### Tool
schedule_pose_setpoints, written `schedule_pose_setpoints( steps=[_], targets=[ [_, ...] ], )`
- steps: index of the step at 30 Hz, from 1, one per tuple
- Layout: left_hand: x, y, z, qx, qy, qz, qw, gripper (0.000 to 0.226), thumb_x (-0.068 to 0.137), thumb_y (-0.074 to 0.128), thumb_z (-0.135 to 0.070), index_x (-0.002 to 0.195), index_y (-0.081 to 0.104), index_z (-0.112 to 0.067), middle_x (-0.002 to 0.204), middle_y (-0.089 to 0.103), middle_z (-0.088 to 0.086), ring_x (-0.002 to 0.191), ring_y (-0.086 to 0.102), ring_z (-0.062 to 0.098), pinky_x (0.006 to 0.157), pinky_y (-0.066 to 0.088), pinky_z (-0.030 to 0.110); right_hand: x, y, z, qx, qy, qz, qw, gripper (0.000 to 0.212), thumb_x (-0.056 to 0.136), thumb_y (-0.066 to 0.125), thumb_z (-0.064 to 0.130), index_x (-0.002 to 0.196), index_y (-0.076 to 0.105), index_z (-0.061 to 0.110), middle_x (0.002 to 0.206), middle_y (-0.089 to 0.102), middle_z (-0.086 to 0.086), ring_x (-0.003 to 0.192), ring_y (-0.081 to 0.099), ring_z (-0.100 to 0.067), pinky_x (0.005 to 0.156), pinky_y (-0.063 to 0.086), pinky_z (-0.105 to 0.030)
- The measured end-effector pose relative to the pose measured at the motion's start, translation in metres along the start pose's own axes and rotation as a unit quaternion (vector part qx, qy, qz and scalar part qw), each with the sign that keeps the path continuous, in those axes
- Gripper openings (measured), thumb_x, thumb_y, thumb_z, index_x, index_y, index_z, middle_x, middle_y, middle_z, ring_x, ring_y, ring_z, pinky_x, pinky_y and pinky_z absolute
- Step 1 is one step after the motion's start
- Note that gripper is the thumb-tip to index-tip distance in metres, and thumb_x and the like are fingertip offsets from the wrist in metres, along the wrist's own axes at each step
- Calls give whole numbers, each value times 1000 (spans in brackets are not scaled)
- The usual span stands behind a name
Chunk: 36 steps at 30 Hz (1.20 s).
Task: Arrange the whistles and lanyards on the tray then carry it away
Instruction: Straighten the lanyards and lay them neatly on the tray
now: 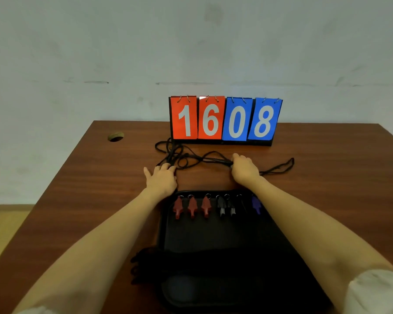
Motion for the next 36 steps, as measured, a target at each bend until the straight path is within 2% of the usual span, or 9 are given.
schedule_pose_setpoints(
  steps=[4,6,9,14,18,24,28,33,36],
  targets=[
    [-12,-8,-8,17,-20,28,999,43,99,34,-29,139,41,-15,151,28,9,143,15,31,111,2,65,-17,-44,-5,155,-4,-72,985,27,101,40,18,124,45,8,116,59,-16,97,57,-33,73,44,-37],
    [-18,-26,-20,-10,-13,-14,1000,40,98,38,-30,135,45,-15,146,35,11,138,24,31,112,13,61,-26,-71,7,234,-44,-94,967,25,101,40,18,122,49,8,113,63,-15,91,58,-28,73,43,-34],
    [-30,-65,-51,-156,41,-100,982,45,96,49,-27,138,41,-13,143,38,11,131,38,30,106,35,45,-43,-113,40,262,-130,-101,951,23,101,41,16,116,56,7,106,63,-9,82,54,-20,71,38,-25],
    [-35,-120,-109,-344,129,-134,920,52,91,57,-14,140,39,-8,140,45,10,127,46,26,103,41,35,-71,-164,83,239,-221,-120,938,24,99,41,13,111,61,9,93,58,3,68,48,1,62,34,-8],
    [-26,-123,-110,-299,90,-117,943,19,94,52,-12,108,60,-2,109,64,17,90,58,26,73,41,30,-72,-197,72,266,-191,-169,930,23,97,40,8,104,61,5,90,59,-3,66,47,-9,58,35,-17],
    [-28,-133,-68,-281,42,-165,944,12,93,55,-16,101,63,-11,110,66,8,96,59,20,81,46,31,-60,-221,16,348,-89,-242,901,23,98,39,8,106,60,4,90,60,-7,58,44,-9,51,35,-18],
    [-37,-158,-66,-331,55,-212,918,19,96,50,-14,109,62,-6,116,64,10,104,59,21,88,46,30,-53,-217,14,392,-95,-181,897,17,98,41,10,102,58,10,90,64,-8,53,45,-11,48,39,-16],
    [-45,-160,-132,-298,184,-131,927,45,96,48,-10,140,41,-15,135,51,3,112,55,23,86,42,24,-64,-210,55,382,-189,-92,900,15,98,44,13,98,58,15,80,65,3,53,47,-8,56,44,-17],
    [-37,-140,-150,-262,194,-59,943,33,97,46,-14,130,49,-8,116,56,3,90,57,14,75,40,19,-69,-211,60,384,-214,-96,893,17,98,44,14,94,59,21,80,64,4,58,46,-10,59,44,-21]
  ],
)
Point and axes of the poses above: each hand's wrist, its own x-axis towards the middle knuckle, its own y-axis out of the palm, z = x × y, the point moved 9 cm from there along x, towards the middle knuckle
